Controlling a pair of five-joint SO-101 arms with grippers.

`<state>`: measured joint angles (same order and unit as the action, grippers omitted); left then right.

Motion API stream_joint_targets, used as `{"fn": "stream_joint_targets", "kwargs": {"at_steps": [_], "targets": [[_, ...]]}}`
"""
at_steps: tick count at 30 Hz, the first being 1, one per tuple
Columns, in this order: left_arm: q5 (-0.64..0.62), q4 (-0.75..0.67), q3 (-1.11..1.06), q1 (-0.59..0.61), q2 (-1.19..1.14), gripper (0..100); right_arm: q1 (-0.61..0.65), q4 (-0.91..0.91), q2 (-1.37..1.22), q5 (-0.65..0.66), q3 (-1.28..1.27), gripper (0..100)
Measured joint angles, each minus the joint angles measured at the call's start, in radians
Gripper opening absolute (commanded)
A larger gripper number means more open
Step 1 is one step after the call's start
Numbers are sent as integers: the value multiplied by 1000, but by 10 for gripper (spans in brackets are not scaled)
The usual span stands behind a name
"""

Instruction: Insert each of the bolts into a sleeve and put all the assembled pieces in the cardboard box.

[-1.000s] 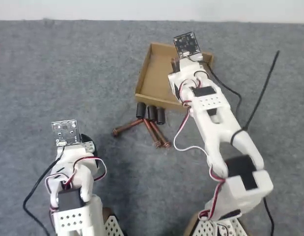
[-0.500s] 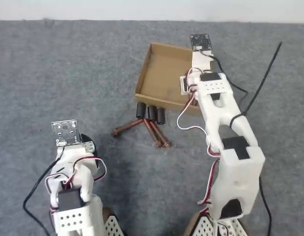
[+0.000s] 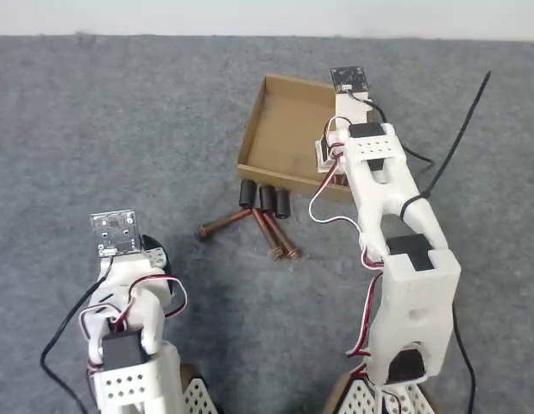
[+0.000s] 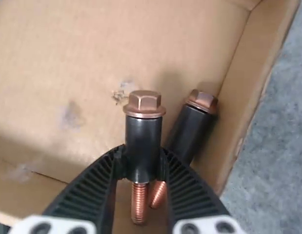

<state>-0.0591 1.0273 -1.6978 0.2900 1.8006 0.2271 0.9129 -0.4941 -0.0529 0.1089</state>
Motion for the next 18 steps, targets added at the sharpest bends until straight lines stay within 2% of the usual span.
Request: {"fn": "stream_joint_targets", "kwargs": {"at_steps": [2,11,18], "targets": [[0,0,0,0,0,12,2,2,0,0,3,145],[2,0,0,0,0,12,0,6,14,0,20,80],[2,0,0,0,0,12,0,143,187,0,20,73]]}}
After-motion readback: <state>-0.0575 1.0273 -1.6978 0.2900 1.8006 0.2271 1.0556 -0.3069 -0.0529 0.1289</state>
